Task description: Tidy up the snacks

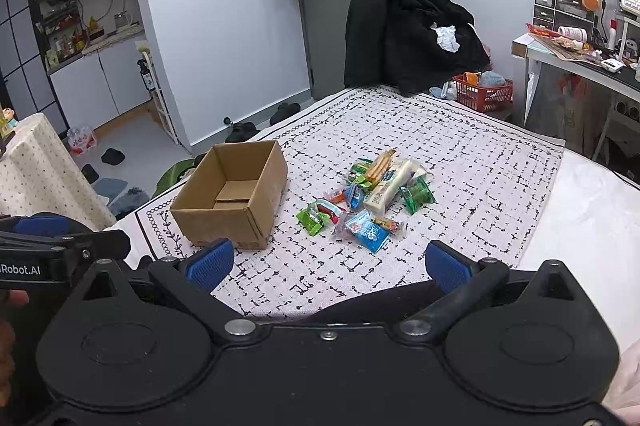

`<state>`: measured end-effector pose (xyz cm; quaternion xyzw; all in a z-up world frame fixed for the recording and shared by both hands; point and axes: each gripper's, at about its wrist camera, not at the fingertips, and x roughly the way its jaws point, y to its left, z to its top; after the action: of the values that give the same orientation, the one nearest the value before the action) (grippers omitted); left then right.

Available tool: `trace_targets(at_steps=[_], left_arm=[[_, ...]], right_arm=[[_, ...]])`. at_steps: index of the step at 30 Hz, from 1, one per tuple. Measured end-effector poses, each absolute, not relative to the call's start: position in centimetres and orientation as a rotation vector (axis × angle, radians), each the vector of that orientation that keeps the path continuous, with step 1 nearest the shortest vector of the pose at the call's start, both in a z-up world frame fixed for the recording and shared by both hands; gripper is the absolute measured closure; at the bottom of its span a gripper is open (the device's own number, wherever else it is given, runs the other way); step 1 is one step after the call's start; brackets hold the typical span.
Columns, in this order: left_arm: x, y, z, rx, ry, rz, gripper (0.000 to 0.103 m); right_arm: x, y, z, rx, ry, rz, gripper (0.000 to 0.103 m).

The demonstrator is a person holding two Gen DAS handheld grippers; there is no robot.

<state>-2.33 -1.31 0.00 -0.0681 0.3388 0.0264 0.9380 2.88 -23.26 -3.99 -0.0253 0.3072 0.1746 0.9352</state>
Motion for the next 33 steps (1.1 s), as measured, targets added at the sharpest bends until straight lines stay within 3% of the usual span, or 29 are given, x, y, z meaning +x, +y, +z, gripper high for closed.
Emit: trace_targets(at_steps=[33], left_arm=[[4.6,-3.2,-1.7,-0.135,0.742,0.046,0.000]], right_arm=[[10.3,-25.9,-7.0,0.025,0.685,0.383,0.000]])
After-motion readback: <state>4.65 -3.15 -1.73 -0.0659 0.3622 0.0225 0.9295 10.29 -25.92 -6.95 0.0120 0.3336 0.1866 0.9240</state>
